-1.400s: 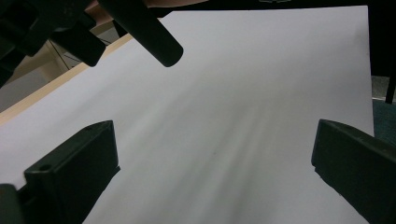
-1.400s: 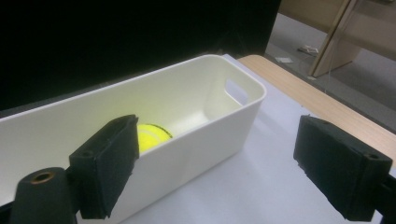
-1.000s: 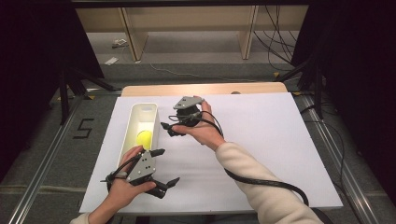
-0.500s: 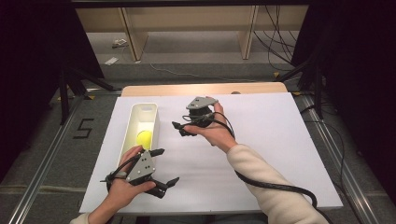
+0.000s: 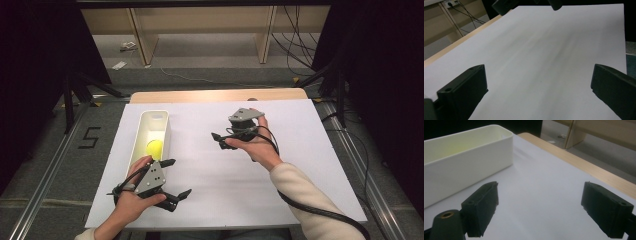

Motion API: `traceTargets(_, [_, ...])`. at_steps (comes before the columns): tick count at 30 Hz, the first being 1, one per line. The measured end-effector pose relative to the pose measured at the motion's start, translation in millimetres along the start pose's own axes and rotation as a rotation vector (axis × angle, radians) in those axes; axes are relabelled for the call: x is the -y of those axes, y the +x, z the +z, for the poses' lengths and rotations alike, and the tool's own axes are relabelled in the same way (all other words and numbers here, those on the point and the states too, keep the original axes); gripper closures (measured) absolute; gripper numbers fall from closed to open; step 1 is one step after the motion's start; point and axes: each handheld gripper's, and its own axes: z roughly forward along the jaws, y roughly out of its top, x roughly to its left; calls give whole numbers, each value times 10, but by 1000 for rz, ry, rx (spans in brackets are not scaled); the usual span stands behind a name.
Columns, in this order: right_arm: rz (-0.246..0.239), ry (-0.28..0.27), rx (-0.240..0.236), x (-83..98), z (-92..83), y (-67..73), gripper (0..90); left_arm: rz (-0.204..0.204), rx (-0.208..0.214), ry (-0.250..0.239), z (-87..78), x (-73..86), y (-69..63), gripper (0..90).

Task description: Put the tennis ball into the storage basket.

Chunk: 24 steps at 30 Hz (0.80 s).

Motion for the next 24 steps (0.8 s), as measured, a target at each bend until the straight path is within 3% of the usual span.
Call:
traceTargets(8, [46, 10, 49, 255, -276, -183, 150, 0, -1, 2, 2, 1, 0, 0])
traceTargets(24, [102, 13, 123, 633, -753, -369, 150, -4, -3, 6, 7, 6, -1, 0])
